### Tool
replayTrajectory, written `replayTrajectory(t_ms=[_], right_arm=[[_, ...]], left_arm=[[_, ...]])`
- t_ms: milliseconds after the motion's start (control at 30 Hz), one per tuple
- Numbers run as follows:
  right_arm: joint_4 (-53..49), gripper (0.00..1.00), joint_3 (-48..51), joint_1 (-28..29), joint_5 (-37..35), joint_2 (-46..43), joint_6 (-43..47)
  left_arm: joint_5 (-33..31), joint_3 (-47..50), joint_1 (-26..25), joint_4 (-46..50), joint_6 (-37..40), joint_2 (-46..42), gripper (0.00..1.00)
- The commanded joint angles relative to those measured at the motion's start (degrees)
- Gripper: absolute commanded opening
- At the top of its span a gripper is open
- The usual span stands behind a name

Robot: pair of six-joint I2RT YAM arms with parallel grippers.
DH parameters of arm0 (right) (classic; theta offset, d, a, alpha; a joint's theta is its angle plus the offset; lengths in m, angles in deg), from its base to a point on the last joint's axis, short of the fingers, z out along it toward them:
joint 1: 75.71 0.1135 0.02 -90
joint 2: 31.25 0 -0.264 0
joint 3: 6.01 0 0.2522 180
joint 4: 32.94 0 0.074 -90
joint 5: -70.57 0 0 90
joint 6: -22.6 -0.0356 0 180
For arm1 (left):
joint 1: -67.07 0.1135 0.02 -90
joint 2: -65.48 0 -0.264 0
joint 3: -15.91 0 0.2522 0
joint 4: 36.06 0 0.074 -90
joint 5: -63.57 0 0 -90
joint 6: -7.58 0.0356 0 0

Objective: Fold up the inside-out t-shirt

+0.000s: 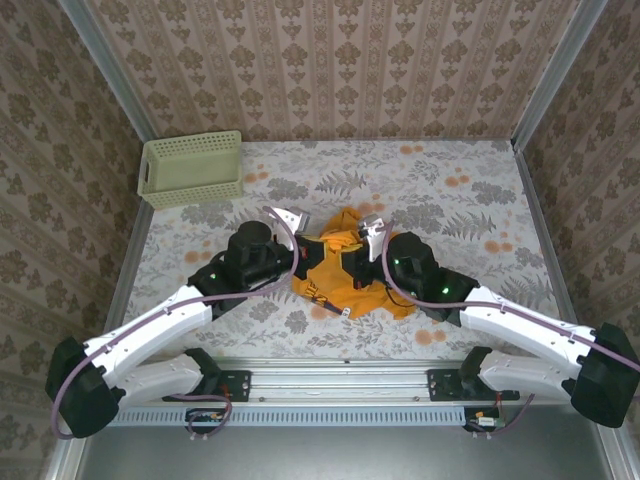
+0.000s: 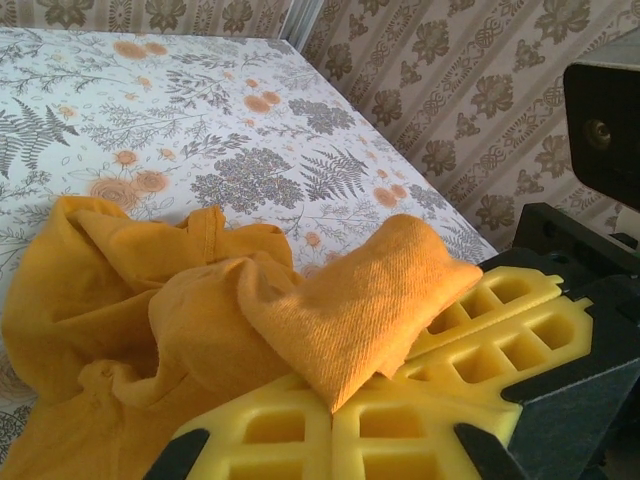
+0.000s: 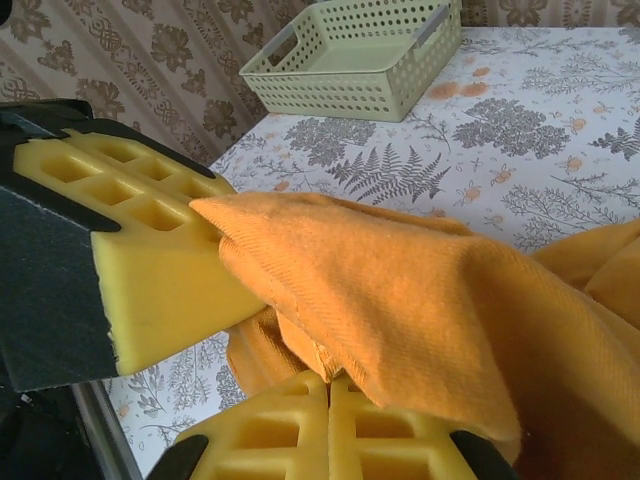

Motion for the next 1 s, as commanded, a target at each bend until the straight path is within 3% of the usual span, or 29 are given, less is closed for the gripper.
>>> replayTrajectory(t_ms=[0, 133, 367, 567, 833, 967], right_arm=[[-2.31, 0.00, 0.23, 0.23, -1.16, -1.78, -1.63], [-4.60, 0.00, -0.43, 0.21, -0.93, -3.60, -4.61], [-13.80, 0.00, -3.52, 0.10, -3.12, -9.97, -10.32], [-21.53, 0.00, -7.97, 0.07, -4.58, -15.09, -11.36], [-30.15, 0.00, -14.78, -0.28, -12.10, -15.46, -10.86], [-32.62, 0.00, -18.80, -0.75, -15.51, -12.24, -9.40]], left_arm=[[-1.39, 0.56, 0.45, 0.35, 0.20, -1.41, 0.16], [-3.55, -0.18, 0.48, 3.49, 1.88, -0.81, 0.39], [-8.93, 2.89, 0.61, 6.68, 3.41, -2.22, 0.62], [-13.49, 4.37, 1.37, 6.91, 3.95, 3.84, 0.65], [-15.62, -0.94, 3.23, 8.42, 4.41, 18.06, 0.61], [-18.46, -2.77, 2.27, 10.85, 4.86, 16.99, 0.61]])
